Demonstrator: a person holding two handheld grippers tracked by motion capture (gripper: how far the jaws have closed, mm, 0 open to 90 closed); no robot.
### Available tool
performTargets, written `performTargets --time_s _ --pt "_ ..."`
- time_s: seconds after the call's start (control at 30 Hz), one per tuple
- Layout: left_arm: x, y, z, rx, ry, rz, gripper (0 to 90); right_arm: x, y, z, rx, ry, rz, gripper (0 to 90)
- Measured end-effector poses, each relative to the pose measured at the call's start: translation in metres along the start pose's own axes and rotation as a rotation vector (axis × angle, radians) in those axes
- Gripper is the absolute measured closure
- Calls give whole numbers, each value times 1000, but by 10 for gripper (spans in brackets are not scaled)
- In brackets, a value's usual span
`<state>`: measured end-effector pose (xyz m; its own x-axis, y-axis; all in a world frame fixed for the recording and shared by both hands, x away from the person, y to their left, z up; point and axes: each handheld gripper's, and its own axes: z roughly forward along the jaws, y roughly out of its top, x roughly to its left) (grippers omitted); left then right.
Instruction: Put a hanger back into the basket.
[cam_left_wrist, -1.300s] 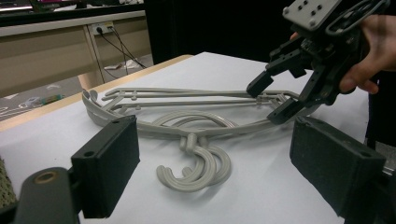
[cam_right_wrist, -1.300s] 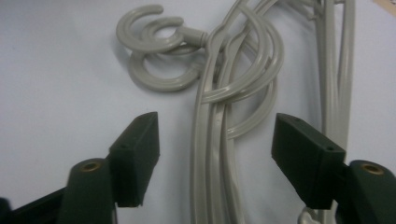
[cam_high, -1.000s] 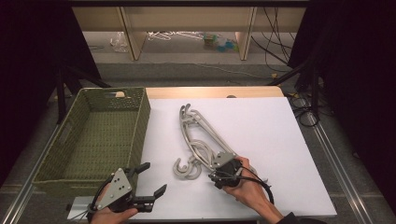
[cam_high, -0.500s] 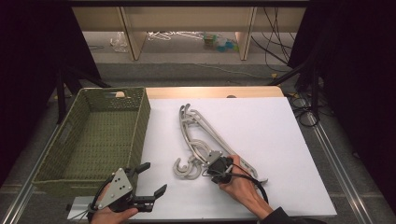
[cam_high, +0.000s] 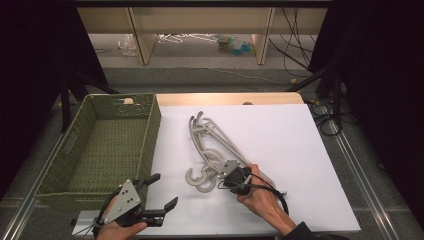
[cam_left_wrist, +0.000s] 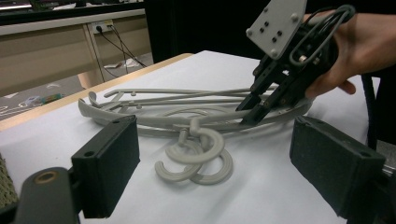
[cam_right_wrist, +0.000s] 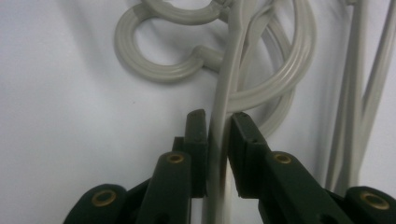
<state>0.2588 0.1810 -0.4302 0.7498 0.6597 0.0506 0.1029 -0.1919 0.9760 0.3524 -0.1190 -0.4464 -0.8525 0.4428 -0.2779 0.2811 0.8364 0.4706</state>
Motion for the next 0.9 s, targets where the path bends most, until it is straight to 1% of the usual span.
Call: performTargets --time_s 0.03,0.07,0.13,0.23,0.27,0.3,0.33,0.37,0.4,0.43,0.5,0.57,0.6,0.67,0.7,0.73,0.8,0.83,0.87,0.9 --pt "0 0 0 0 0 0 158 0 0 0 0 0 0 788" --pt "0 0 0 3 -1 -1 158 -1 0 -6 -8 3 -1 793" --pt "0 0 0 1 1 -3 158 -2 0 -8 -11 2 -1 795" --pt "0 0 -1 0 0 1 159 -4 0 -18 -28 6 -12 804" --pt "0 0 -1 -3 0 -5 159 -6 -1 -23 -32 -6 -33 818" --pt "0 0 -1 -6 2 -12 159 -7 -1 -26 -41 -8 -45 815" --pt "0 1 -1 -7 3 -5 159 -9 -2 -30 -50 7 -48 818" --pt "0 0 -1 -5 4 -4 159 -10 -3 -34 -65 7 -60 820" --pt "0 0 -1 -1 3 -4 159 -11 -3 -36 -76 11 -59 822" --pt "1 0 -1 0 4 1 159 -13 -4 -41 -82 17 -71 822" --pt "2 1 -1 -2 6 4 159 -13 -5 -43 -81 27 -72 822" --pt "2 1 -1 -3 9 4 159 -17 -8 -50 -96 51 -86 822" --pt "1 1 -1 -2 11 7 159 -18 -10 -54 -105 74 -85 822" --pt "1 1 0 7 14 14 160 -19 -13 -57 -114 100 -81 822" --pt "1 1 0 7 14 14 160 -19 -13 -57 -114 100 -81 822" --pt "1 1 2 10 17 26 160 -20 -14 -58 -117 106 -87 822" --pt "0 1 3 18 20 31 161 -21 -17 -62 -130 123 -89 822" --pt "0 1 4 21 20 32 164 -22 -19 -66 -140 144 -82 822" --pt "-1 2 7 33 30 35 166 -23 -21 -68 -149 152 -82 822" --pt "-1 2 7 33 30 35 170 -23 -21 -68 -149 152 -82 822"
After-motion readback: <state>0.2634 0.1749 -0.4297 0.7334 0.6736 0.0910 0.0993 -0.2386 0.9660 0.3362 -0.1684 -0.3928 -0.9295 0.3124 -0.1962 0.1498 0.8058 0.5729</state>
